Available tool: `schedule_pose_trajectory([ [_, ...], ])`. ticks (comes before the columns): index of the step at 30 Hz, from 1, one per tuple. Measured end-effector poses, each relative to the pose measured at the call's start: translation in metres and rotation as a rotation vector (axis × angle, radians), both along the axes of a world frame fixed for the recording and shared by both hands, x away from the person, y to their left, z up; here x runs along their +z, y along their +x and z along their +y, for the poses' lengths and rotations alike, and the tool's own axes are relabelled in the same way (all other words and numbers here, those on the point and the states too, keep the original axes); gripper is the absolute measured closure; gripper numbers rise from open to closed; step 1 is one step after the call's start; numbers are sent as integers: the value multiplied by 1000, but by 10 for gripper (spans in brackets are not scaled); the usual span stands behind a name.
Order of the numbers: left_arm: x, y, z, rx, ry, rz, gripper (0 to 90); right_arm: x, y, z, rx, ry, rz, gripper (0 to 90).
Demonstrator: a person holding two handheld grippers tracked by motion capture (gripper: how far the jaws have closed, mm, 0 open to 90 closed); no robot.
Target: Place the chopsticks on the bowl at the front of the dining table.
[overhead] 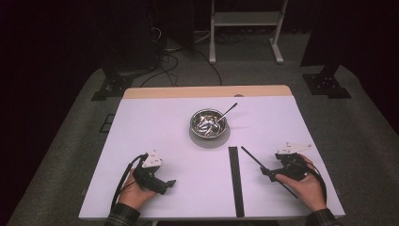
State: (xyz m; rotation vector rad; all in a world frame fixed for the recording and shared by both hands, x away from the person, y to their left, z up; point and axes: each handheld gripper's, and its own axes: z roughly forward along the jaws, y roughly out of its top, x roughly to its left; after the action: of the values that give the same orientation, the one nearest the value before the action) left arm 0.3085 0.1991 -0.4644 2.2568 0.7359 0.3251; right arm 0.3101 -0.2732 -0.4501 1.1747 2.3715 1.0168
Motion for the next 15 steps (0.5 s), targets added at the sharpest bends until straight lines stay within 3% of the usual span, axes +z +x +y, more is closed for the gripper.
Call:
schedule_pose_trajectory([
  [15, 0, 0, 0, 0, 0, 0, 0, -8, 4, 23, 35, -76, 12, 126],
])
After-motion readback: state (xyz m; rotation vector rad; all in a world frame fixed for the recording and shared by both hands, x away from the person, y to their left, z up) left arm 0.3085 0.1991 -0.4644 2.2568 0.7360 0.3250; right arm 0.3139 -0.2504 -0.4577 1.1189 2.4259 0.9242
